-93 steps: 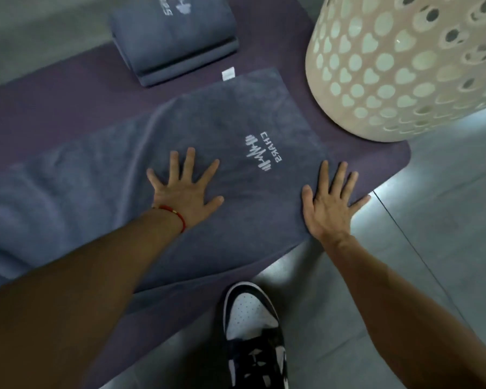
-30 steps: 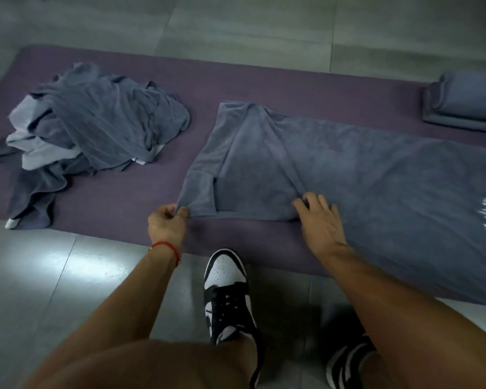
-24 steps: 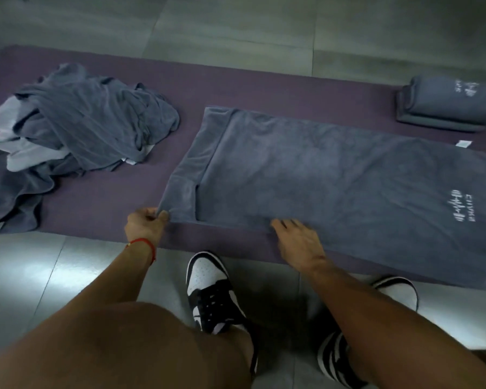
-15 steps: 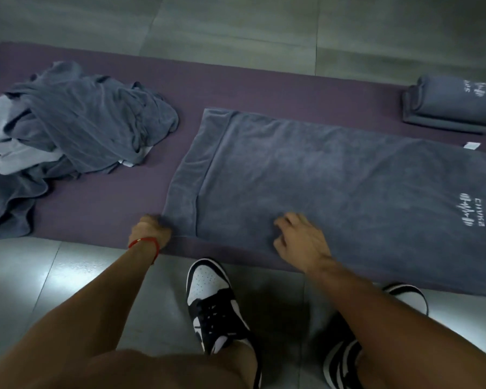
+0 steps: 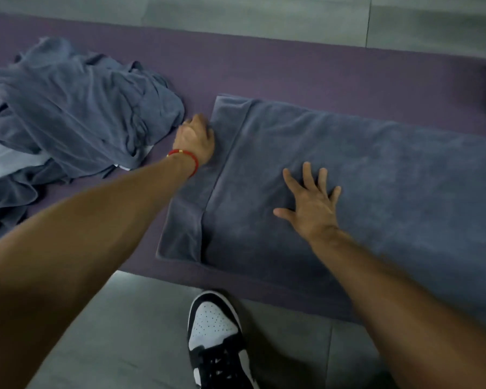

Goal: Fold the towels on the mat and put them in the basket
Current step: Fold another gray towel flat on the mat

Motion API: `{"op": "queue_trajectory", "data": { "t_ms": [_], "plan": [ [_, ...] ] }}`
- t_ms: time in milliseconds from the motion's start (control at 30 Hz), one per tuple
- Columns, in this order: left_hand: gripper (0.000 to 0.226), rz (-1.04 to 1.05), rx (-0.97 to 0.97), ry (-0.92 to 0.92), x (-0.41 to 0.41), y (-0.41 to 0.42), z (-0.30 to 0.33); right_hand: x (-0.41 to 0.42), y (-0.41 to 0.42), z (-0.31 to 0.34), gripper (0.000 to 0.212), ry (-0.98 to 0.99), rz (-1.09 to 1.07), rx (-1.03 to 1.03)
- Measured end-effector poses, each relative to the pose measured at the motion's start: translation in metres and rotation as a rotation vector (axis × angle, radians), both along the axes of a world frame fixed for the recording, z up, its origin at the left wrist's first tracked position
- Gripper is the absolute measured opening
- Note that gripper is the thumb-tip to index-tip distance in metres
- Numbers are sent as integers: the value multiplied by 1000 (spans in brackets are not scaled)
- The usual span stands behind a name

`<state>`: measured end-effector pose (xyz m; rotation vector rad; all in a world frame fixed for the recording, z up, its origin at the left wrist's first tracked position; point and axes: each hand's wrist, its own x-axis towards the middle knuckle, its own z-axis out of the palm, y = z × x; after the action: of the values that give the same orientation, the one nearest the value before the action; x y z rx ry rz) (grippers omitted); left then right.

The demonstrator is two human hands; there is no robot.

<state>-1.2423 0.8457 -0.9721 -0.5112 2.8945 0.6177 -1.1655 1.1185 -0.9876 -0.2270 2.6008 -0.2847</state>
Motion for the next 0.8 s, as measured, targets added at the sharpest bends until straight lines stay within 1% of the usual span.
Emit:
{"op": "queue_trajectory", "data": {
  "t_ms": [133, 233, 333, 433, 467, 500, 533, 600, 667, 700, 733, 800],
  "plan": [
    [35, 76, 55, -35, -55, -4, 5, -8, -4, 3, 91, -52, 30, 48],
    [34, 111, 118, -45, -79, -3, 4, -8, -5, 4, 91, -66, 36, 60],
    [46, 175, 223, -107, -95, -3, 2, -8, -7, 5, 91, -66, 43, 74],
    [63, 252, 315, -183, -110, -8, 6, -5, -7, 10, 91, -65, 51, 89],
    [64, 291, 340, -178, -115, -13, 6, -5, -8, 14, 91, -66, 57, 108],
    [59, 300, 326, -153, -119, -19, 6, -5, -9, 18, 90, -62, 69, 139],
    [51, 286, 266, -132, -121, -24, 9, -8, -13, 23, 89, -45, 84, 173],
    [34, 262, 210, -74, -121, -30, 15, -22, -27, 30, 87, 43, 120, 179],
    [41, 229, 177, -55, -119, -31, 14, -40, -47, 25, 85, 98, 162, 88],
    [45, 233, 174, -33, -116, -30, 10, -47, -56, 20, 85, 75, 175, 48],
    [45, 213, 128, -4, -111, -28, 8, -52, -63, 12, 86, 35, 181, 28],
    [36, 73, 19, 107, -90, -22, 7, -55, -70, -2, 89, -7, 190, 37]
  ]
}}
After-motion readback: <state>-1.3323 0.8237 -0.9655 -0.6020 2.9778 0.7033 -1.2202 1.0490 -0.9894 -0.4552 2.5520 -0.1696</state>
